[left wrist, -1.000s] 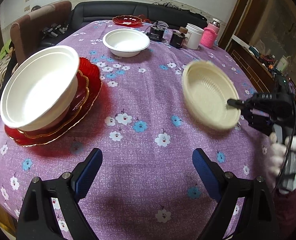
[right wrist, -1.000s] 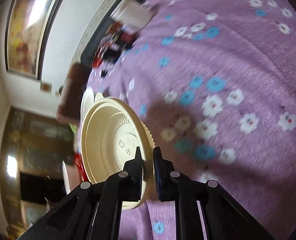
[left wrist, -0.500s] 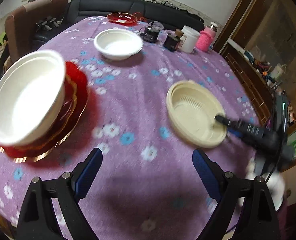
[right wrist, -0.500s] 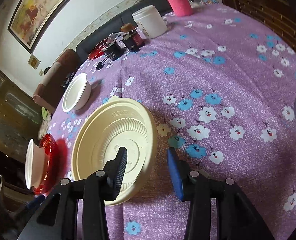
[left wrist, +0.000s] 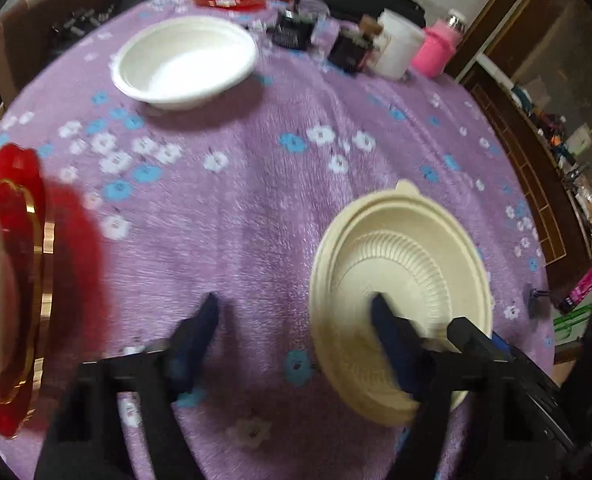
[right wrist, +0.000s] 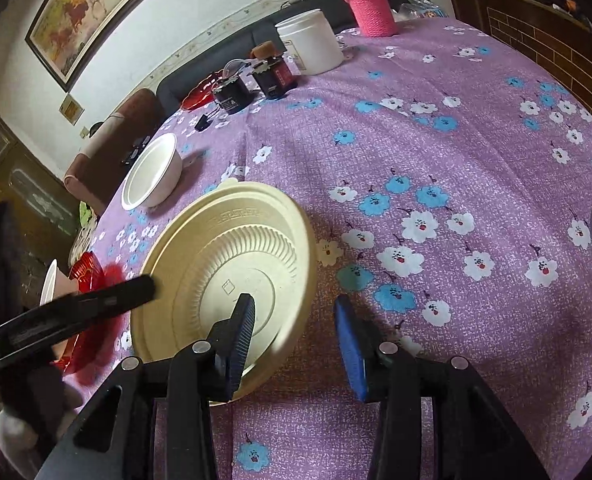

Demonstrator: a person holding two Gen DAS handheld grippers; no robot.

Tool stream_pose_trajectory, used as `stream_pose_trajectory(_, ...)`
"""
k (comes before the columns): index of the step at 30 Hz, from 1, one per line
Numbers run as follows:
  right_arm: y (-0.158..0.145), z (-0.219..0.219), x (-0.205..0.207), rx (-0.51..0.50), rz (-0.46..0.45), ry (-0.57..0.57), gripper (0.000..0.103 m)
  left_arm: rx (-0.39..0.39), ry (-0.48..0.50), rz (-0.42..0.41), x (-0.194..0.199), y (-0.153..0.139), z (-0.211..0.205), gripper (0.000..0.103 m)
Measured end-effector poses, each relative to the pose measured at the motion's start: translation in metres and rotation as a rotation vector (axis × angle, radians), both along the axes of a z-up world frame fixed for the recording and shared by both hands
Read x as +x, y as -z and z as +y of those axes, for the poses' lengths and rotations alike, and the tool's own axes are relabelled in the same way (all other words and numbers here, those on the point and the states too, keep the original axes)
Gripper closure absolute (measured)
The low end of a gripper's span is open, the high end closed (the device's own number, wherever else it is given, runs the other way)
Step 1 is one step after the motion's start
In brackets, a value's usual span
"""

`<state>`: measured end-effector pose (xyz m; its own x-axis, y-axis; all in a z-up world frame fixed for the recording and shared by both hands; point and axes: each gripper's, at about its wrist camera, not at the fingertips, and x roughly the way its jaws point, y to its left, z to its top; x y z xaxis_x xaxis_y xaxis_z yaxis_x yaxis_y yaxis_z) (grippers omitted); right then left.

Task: Organize plates and bowls
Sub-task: 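Lift and carry the beige bowl with the right tool to the stack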

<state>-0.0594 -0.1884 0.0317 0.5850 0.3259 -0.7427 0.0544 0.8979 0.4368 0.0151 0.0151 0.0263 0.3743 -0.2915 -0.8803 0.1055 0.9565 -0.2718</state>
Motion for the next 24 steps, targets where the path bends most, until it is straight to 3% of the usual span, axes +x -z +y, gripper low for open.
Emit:
stream_pose_trajectory(2,0.001,0.001,0.000,0.004,0.000,-0.005,0.062,0.008,0.014,0.019,0.002,0.008,-0.008,0.059)
stream_pose_trajectory(5,0.002,0.003,0.001,0.005,0.000,-0.019,0.080,0.038,0.036,-0.010,-0.002,0.008,-0.017,0.076)
stream_pose_trajectory(6,0.002,0.004,0.000,0.008,-0.003,-0.024,0.082,0.030,0.045,-0.002,-0.004,0.008,-0.019,0.084)
stream_pose_trajectory(14,-0.015,0.012,-0.010,-0.003,-0.049,-0.035,0.085,0.023,0.038,-0.058,-0.029,-0.014,-0.005,0.084)
stream_pose_trajectory(21,-0.051,0.056,-0.017,-0.009,-0.104,-0.120,0.085,-0.038,-0.030,-0.147,-0.060,-0.057,0.055,0.084)
stream_pose_trajectory(24,-0.068,0.089,-0.013,0.004,-0.124,-0.184,0.085,-0.018,-0.082,-0.183,-0.070,-0.075,0.087,0.084)
